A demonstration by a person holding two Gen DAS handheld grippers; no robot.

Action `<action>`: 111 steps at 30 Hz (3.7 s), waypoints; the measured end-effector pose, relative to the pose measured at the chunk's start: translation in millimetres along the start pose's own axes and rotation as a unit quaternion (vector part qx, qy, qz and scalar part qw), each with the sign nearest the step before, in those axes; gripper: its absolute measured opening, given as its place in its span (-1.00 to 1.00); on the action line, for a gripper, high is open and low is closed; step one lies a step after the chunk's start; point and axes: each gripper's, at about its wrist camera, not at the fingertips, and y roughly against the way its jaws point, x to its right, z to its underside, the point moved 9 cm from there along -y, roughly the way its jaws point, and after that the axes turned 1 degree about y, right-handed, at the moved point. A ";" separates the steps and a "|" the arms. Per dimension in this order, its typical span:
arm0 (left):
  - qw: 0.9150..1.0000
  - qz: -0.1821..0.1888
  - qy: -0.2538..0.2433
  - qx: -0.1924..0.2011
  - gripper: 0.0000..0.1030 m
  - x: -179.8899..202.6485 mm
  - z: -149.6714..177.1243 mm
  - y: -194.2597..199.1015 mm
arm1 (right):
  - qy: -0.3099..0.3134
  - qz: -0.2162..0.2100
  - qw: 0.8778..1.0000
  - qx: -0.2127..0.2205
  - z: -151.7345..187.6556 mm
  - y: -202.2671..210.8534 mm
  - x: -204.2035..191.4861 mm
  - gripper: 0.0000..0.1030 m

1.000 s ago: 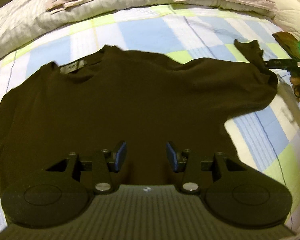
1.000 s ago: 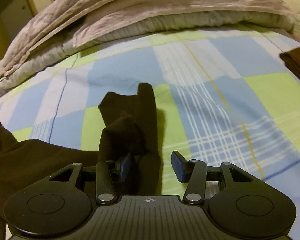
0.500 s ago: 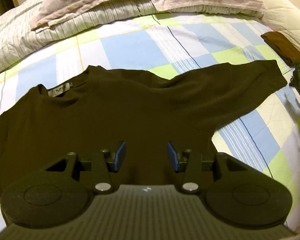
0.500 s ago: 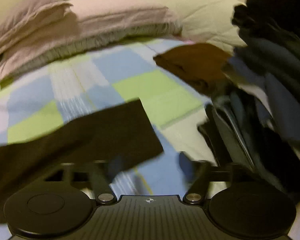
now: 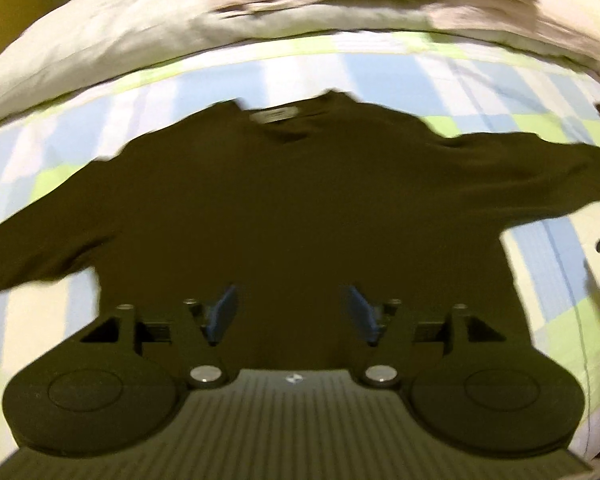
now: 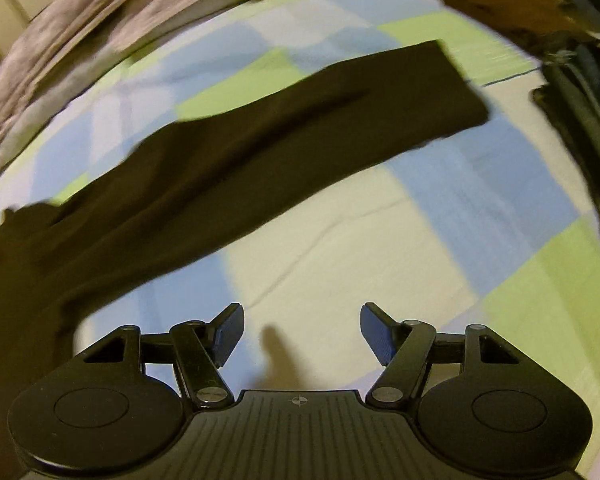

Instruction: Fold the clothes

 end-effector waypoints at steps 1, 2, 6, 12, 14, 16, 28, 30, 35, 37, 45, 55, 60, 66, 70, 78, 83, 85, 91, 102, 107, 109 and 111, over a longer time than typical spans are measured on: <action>1.000 -0.004 0.008 -0.001 0.21 -13.3 5.5 5.4 | 0.006 -0.009 1.000 -0.005 5.0 6.6 -14.5 0.32; 1.000 -0.009 0.017 -0.002 0.25 -26.5 11.1 10.7 | 0.015 -0.017 1.000 -0.007 9.4 14.3 -30.8 0.32; 0.999 -0.013 0.050 -0.009 0.40 -82.0 36.4 33.1 | 0.047 -0.047 0.998 -0.001 27.7 45.3 -101.1 0.72; 0.999 0.016 0.051 0.002 0.46 -157.1 66.3 63.7 | 0.091 -0.075 0.993 0.022 61.4 83.4 -207.2 0.72; 0.999 0.024 0.029 0.004 0.46 -179.5 69.8 73.3 | 0.121 -0.090 0.988 0.020 72.6 90.4 -240.7 0.72; 0.999 0.032 -0.009 0.011 0.46 -194.7 63.9 78.0 | 0.162 -0.109 0.981 0.018 77.6 92.3 -272.8 0.72; 0.998 0.054 -0.003 0.042 0.46 -191.6 -0.9 4.6 | 0.454 -0.167 0.874 0.035 -7.4 -39.0 -468.7 0.12; 0.998 0.063 0.002 0.031 0.46 -182.2 2.3 -12.5 | 0.482 -0.171 0.859 0.023 -15.3 -80.9 -493.2 0.12; 0.997 0.069 0.014 -0.011 0.46 -165.5 23.7 -47.2 | 0.566 -0.173 0.806 0.004 -7.8 -148.7 -540.8 0.12; 0.997 0.068 0.024 -0.026 0.46 -166.4 32.6 -53.7 | 0.598 -0.165 0.784 -0.005 -6.1 -170.2 -546.4 0.11; 0.995 0.058 0.061 -0.053 0.46 -186.8 41.6 -63.4 | 0.593 -0.151 0.791 -0.002 -35.5 -197.1 -542.8 -0.99; 0.996 0.070 0.035 -0.052 0.46 -180.0 29.7 -68.0 | 0.398 -0.145 0.903 0.074 -70.6 -170.5 -484.5 0.17; 0.993 0.086 0.020 -0.084 0.45 -173.3 51.3 -74.5 | 0.365 -0.139 0.920 0.029 -17.4 -153.2 -416.1 0.17; 0.992 0.085 -0.003 -0.094 0.45 -172.5 76.1 -63.7 | 0.321 -0.129 0.938 0.017 -16.2 -145.6 -369.9 0.17; 0.991 0.082 -0.007 -0.104 0.45 -171.5 88.6 -60.3 | 0.325 -0.132 0.935 0.052 -61.6 -150.4 -387.2 0.17; 0.992 0.077 0.010 -0.096 0.45 -161.6 79.8 -59.7 | 0.391 -0.152 0.908 -0.015 -98.3 -204.1 -418.6 -1.00; 0.993 0.084 0.010 -0.084 0.45 -149.9 64.7 -62.1 | 0.364 -0.103 0.924 0.049 -126.6 -200.8 -403.0 -0.98; 0.993 0.087 0.005 -0.081 0.45 -145.2 60.1 -63.3 | 0.368 -0.102 0.923 0.048 -117.4 -202.7 -400.8 -0.96; 0.992 0.085 -0.020 -0.090 0.45 -142.2 66.5 -70.3 | 0.293 -0.101 0.946 0.099 -98.0 -163.6 -381.0 0.22; 0.983 0.102 -0.067 -0.136 0.45 -158.2 155.7 -51.3 | 0.273 -0.079 0.959 0.002 128.9 -70.6 -295.5 0.35; 0.975 0.117 -0.108 -0.153 0.44 -185.4 233.9 -15.0 | 0.240 -0.040 0.969 -0.033 201.8 -19.5 -268.3 0.37; 0.975 0.116 -0.113 -0.149 0.44 -203.0 257.9 4.6 | 0.231 -0.016 0.971 -0.057 232.6 -4.9 -260.1 0.38; 0.978 0.122 -0.104 -0.135 0.44 -225.1 277.4 29.3 | 0.219 0.001 0.973 -0.073 259.6 14.7 -258.1 0.38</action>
